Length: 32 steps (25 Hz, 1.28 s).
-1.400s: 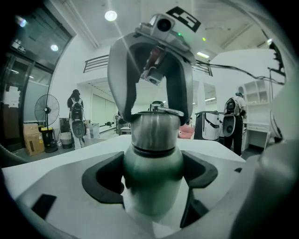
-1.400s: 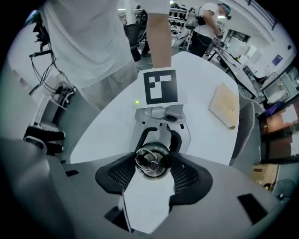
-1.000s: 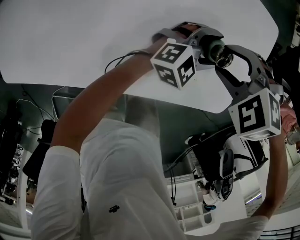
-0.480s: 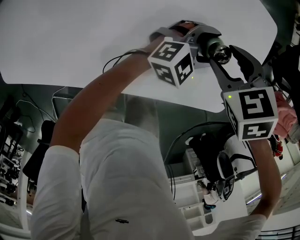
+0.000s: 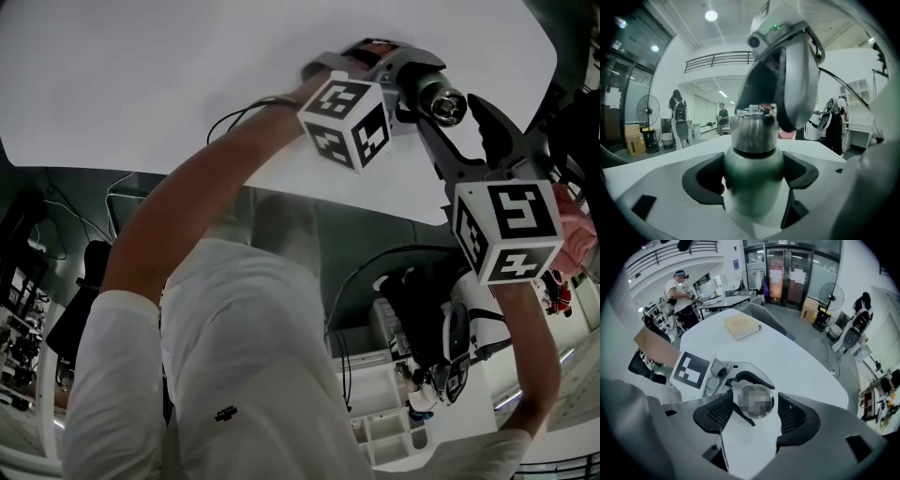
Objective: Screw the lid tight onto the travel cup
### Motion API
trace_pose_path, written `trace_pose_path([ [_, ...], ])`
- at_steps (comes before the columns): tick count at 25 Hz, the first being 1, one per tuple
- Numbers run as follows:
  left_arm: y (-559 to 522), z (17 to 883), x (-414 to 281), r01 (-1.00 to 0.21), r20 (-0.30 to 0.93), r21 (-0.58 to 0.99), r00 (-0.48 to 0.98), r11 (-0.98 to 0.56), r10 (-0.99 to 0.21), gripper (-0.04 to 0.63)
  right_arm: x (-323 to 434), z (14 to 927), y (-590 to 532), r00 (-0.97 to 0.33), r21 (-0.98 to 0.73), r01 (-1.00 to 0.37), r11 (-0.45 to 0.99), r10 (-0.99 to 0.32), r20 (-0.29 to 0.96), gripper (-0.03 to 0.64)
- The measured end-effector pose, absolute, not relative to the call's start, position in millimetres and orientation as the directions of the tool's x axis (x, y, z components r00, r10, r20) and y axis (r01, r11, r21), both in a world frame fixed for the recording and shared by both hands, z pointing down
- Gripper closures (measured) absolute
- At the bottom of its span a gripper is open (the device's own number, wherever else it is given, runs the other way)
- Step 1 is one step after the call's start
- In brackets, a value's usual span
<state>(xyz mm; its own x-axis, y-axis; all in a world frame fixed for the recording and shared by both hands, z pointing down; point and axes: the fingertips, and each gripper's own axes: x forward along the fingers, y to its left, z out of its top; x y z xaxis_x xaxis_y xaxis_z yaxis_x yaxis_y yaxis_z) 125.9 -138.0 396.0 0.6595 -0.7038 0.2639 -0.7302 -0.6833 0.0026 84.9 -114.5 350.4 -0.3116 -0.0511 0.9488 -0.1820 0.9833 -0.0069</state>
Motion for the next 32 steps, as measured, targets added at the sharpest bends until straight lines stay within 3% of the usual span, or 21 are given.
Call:
trace_pose_path([
  [5,-136.2,395.8,122.2,-0.731,0.266,-0.001,0.657,-0.682,-0.705,0.227,81.4,332.0,-114.6,-0.322,0.086,0.046,0.995,-0.066,0.945,0.351],
  [8,-134.9,396.3,122.8,-0.73,0.267,0.002,0.659,-0.683,-0.703,0.227,87.8,327.8,-108.3,-0.254,0.094,0.264,0.96,-0.025,0.967,0.351],
  [12,-132.1,394.0,118.6,-0.729,0.264,0.0,0.66,-0.684,-0.704,0.227,90.0,323.1,-101.3,-0.151,0.138,0.669,0.731,-0.049,0.987,0.351],
  [15,-132.5,392.7,116.9,-0.729,0.262,0.0,0.66,-0.684,-0.704,0.227,88.4,322.8,-94.2,-0.132,0.134,0.851,0.509,-0.04,0.99,0.352],
  [20,-132.6,394.2,117.5,-0.729,0.261,0.003,0.662,-0.685,-0.703,0.227,87.4,341.1,-92.4,-0.091,0.099,0.943,0.319,-0.04,0.995,0.351],
  [24,-135.5,395.3,120.2,-0.728,0.259,0.003,0.663,-0.686,-0.703,0.227,93.0,356.5,-98.6,-0.033,0.043,0.959,0.28,-0.039,0.999,0.356],
  [25,-135.7,395.2,120.5,-0.728,0.258,0.003,0.663,-0.686,-0.703,0.227,93.5,358.5,-99.2,-0.027,0.036,0.96,0.279,-0.036,0.999,0.394],
  [32,-135.7,395.5,120.9,-0.729,0.262,0.002,0.661,-0.685,-0.703,0.227,90.9,359.4,-100.8,-0.053,0.039,0.856,0.515,0.012,0.999,0.394],
])
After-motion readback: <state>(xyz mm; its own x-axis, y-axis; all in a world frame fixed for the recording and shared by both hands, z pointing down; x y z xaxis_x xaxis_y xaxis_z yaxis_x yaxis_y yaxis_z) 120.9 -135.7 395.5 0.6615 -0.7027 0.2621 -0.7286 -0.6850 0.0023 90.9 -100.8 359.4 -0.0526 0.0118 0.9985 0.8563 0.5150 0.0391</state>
